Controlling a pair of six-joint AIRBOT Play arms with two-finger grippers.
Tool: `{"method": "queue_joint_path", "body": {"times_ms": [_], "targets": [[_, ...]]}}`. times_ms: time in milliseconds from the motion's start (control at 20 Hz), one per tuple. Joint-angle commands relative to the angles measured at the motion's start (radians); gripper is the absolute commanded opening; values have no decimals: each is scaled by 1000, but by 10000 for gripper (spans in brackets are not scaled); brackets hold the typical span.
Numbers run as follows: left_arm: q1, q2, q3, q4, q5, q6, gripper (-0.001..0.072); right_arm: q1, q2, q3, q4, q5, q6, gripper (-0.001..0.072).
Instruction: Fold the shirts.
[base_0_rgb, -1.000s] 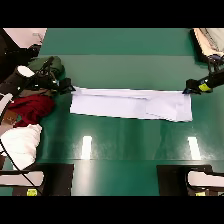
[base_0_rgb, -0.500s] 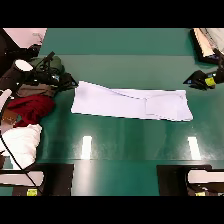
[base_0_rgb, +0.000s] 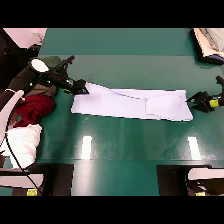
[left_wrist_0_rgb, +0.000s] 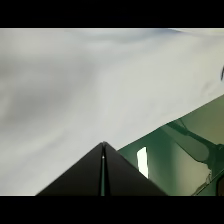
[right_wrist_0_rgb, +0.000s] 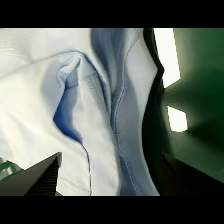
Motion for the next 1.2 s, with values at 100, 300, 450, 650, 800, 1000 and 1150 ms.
{"method": "queue_joint_path", "body": {"times_ms": [100, 300, 450, 650, 800, 1000, 1150], "targets": [[-34, -1, 1, 0, -2, -9, 34, 27, -143, 15, 89, 71, -115, 700], [-34, -1, 1, 0, 4, -9, 34, 89, -156, 14, 87, 52, -139, 647], [-34, -1, 1, 0, 6, -16, 25, 106, -156, 14, 87, 48, -140, 333], [-68, -3, 3, 4, 63, -109, 24, 106, -129, 14, 89, 98, -139, 12], [-155, -28, 62, 5, 138, -101, 24, 107, -40, 21, 89, 98, -101, 11], [-262, -188, 300, 5, 156, -98, 24, 135, 65, 170, 89, 167, 61, 10], [-343, -357, 454, 4, 156, -103, 24, 241, 107, 303, 90, 233, 146, 10]]}}
